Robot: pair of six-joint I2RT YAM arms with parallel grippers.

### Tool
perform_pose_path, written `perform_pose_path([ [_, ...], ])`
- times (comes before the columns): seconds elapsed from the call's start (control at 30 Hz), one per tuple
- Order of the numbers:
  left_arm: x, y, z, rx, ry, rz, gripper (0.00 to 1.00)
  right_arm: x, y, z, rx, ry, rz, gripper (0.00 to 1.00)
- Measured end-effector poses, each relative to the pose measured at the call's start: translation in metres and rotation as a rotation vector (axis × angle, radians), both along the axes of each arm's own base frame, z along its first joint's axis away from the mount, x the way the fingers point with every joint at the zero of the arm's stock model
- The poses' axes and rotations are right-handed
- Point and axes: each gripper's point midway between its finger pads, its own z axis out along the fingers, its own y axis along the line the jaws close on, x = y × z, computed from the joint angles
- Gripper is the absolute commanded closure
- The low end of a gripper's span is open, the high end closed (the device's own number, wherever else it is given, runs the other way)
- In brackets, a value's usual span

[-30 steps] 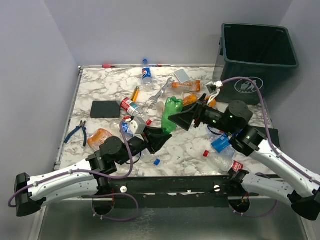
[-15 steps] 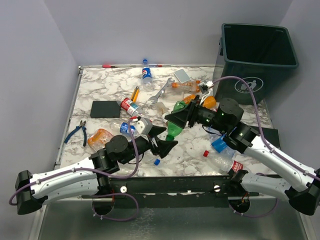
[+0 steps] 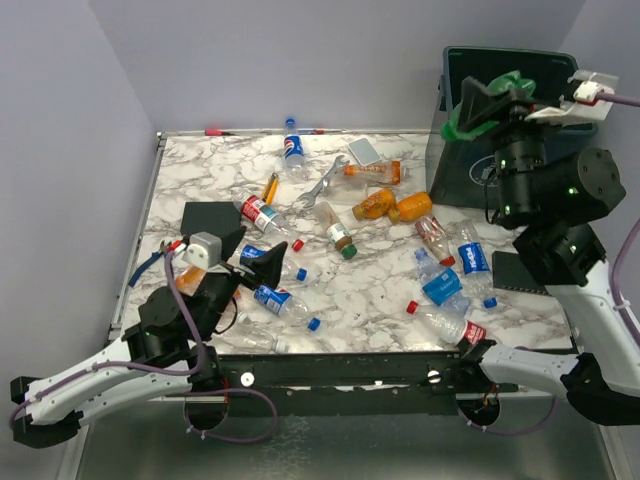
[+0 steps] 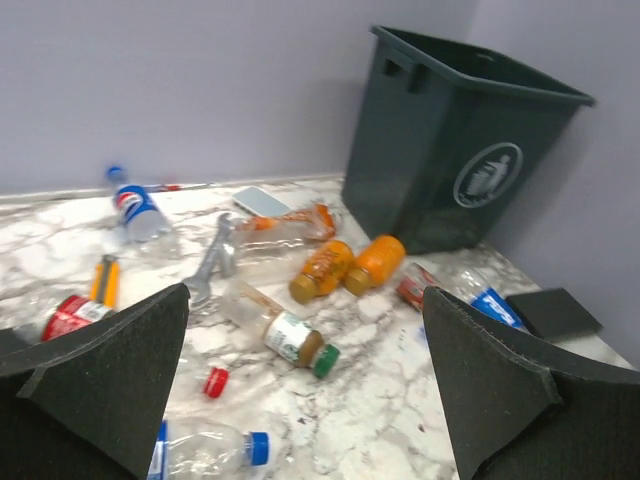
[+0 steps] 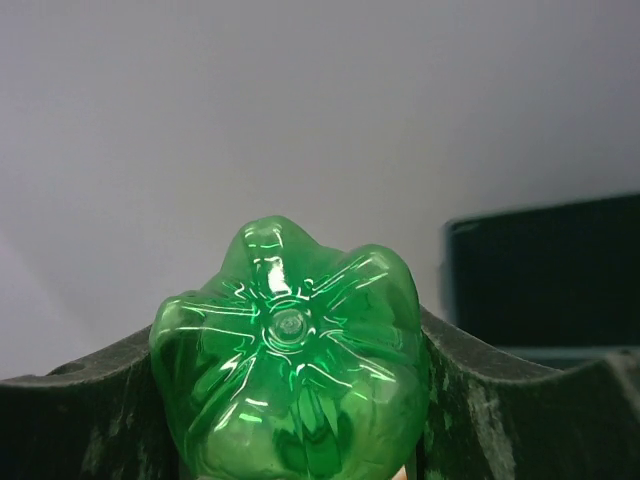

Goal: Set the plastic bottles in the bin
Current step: Place the plastic bottle in the trash bin.

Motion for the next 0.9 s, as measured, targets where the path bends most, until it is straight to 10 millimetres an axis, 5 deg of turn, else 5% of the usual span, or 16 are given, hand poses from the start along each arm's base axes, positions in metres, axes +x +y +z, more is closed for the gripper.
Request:
perform_pose_path([
  [0.13,0.006,0.034,-0.015,-0.031,0.013,0.130,0.01,0.040,-0.052,0.040,-0.014,-0.090,-0.296,0.60],
  [0.23,0.008,0.050,-0.040,-0.035,0.041,0.199,0.01,0.083,-0.089,0.043,-0.017,-0.093,-0.457,0.60],
  [0.37,0.009,0.066,-0.055,-0.062,0.059,0.255,0.01,0.158,-0.150,0.005,0.011,-0.016,-0.616,0.60],
  [0.5,0.010,0.076,-0.054,-0.091,0.068,0.299,0.01,0.208,-0.188,-0.049,0.043,0.073,-0.670,0.57],
  [0.63,0.011,0.078,-0.054,-0.092,0.072,0.310,0.01,0.241,-0.192,-0.087,0.034,0.134,-0.639,0.49],
  [0.77,0.012,0.074,-0.058,-0.068,0.078,0.313,0.01,0.262,-0.182,-0.107,-0.001,0.180,-0.587,0.19],
  [0.9,0.015,0.069,-0.063,-0.034,0.085,0.313,0.01,0.270,-0.175,-0.117,-0.018,0.213,-0.545,0.08],
])
